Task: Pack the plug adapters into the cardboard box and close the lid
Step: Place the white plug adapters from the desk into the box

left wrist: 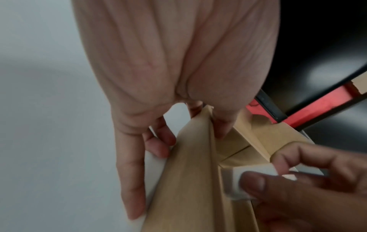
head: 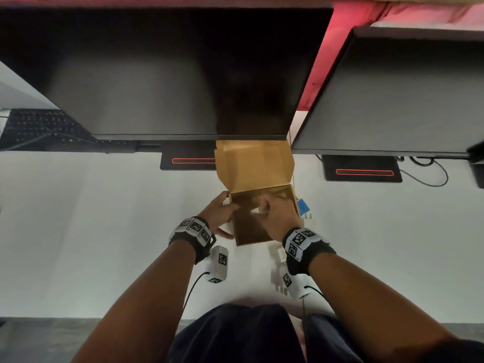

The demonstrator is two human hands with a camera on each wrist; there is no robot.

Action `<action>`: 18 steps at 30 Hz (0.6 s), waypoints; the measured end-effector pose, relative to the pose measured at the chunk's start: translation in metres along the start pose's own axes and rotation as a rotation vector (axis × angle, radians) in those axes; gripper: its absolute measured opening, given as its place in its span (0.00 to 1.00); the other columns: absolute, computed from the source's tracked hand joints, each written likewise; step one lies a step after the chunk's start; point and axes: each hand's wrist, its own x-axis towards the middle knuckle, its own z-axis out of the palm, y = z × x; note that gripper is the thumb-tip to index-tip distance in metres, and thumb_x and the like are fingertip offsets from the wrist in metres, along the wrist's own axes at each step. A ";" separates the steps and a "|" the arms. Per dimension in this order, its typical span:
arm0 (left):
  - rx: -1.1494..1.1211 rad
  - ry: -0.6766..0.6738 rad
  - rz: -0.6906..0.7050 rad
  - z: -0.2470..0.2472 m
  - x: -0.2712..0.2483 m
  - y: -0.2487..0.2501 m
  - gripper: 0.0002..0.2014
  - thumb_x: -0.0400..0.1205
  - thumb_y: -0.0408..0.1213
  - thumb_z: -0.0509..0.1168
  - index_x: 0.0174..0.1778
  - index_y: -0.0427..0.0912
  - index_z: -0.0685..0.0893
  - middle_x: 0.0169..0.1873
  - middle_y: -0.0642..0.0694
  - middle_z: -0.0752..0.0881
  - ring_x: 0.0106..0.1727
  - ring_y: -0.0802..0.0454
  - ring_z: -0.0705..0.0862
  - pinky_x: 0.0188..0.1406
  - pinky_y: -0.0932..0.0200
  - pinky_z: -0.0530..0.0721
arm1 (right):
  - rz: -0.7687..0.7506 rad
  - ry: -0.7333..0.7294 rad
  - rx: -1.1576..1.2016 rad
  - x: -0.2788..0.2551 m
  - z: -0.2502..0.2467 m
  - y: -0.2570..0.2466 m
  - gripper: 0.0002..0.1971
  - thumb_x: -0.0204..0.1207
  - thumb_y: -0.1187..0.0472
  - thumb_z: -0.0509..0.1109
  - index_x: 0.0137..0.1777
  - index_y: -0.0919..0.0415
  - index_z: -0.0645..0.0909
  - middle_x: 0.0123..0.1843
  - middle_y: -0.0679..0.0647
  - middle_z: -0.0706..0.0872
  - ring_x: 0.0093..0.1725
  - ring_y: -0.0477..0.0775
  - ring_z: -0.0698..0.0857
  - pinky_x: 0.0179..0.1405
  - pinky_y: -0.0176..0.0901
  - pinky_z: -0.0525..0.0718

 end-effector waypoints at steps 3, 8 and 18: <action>-0.003 -0.017 -0.035 -0.002 -0.002 0.005 0.26 0.79 0.45 0.69 0.74 0.62 0.76 0.69 0.43 0.87 0.73 0.37 0.83 0.47 0.27 0.92 | -0.038 0.008 -0.030 0.006 0.012 -0.001 0.12 0.78 0.48 0.76 0.40 0.50 0.77 0.35 0.44 0.80 0.33 0.44 0.79 0.42 0.38 0.80; -0.037 -0.026 -0.063 -0.002 -0.001 0.013 0.22 0.84 0.37 0.70 0.73 0.57 0.77 0.63 0.40 0.90 0.62 0.42 0.90 0.47 0.28 0.93 | -0.045 -0.165 -0.033 0.001 0.020 0.005 0.09 0.82 0.53 0.73 0.54 0.57 0.87 0.46 0.49 0.90 0.41 0.46 0.83 0.54 0.42 0.87; 0.095 0.125 -0.076 0.006 0.005 0.017 0.27 0.77 0.42 0.71 0.74 0.58 0.75 0.66 0.43 0.87 0.65 0.37 0.88 0.49 0.27 0.93 | -0.135 -0.376 -0.101 -0.007 0.012 0.007 0.15 0.84 0.60 0.67 0.69 0.54 0.81 0.66 0.55 0.83 0.63 0.58 0.83 0.66 0.51 0.83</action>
